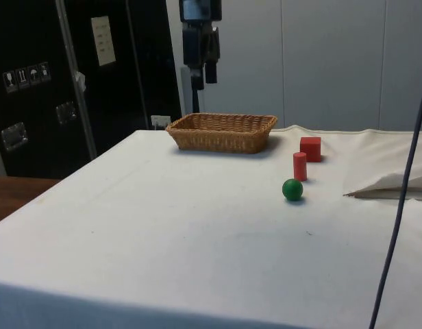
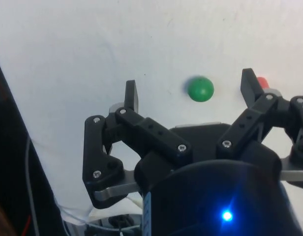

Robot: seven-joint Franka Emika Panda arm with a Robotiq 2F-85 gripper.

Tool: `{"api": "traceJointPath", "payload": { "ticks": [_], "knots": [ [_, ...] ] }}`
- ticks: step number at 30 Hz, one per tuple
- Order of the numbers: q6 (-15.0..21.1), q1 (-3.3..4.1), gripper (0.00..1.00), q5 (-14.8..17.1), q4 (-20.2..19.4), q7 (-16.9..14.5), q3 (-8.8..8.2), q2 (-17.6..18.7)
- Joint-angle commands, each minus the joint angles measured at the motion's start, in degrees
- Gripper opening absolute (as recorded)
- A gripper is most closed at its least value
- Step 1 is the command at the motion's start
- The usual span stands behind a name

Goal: Pick up the object to the left of the cylinder and place it into the basket.

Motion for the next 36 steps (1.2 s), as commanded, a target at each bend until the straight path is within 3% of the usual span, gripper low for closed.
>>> {"api": "traceJointPath", "payload": {
  "ticks": [1, 2, 9, 10, 11, 18, 19, 20, 25, 26, 27, 32, 34, 35, 36],
  "knots": [
    [0.00, 0.00, 1.00, 0.00, 0.00, 0.00, 0.00, 0.00],
    [1.72, -0.34, 1.00, -1.78, -1.72, 1.20, 0.29, -1.20],
    [5.16, -0.80, 1.00, -3.44, -6.19, 1.38, 0.34, -3.67],
    [3.95, -0.29, 1.00, -1.95, -5.21, 0.17, 0.00, -2.92],
    [5.56, -0.86, 1.00, -3.67, -6.82, 1.38, 0.40, -3.95],
    [8.48, -1.38, 1.00, -6.02, -10.77, 2.01, 0.46, -5.96],
    [7.51, -0.74, 1.00, -4.47, -10.26, 0.80, 0.00, -5.67],
    [8.77, -1.43, 1.00, -6.42, -11.17, 2.12, 0.46, -6.19],
    [10.60, -1.95, 1.00, -9.45, -14.04, 3.50, 0.52, -7.91],
    [9.63, -1.26, 1.00, -8.08, -13.64, 2.41, 0.00, -7.79],
    [10.83, -2.06, 1.00, -9.97, -14.50, 3.78, 0.52, -8.19],
    [12.20, -2.46, 1.00, -12.95, -17.19, 5.50, 0.57, -9.45],
    [12.83, -2.52, 1.00, -13.75, -18.16, 6.13, 0.63, -9.68],
    [11.92, -1.78, 1.00, -12.55, -17.93, 4.98, 0.00, -9.74],
    [13.18, -2.52, 1.00, -14.15, -18.74, 6.42, 0.69, -9.74]
  ]
}}
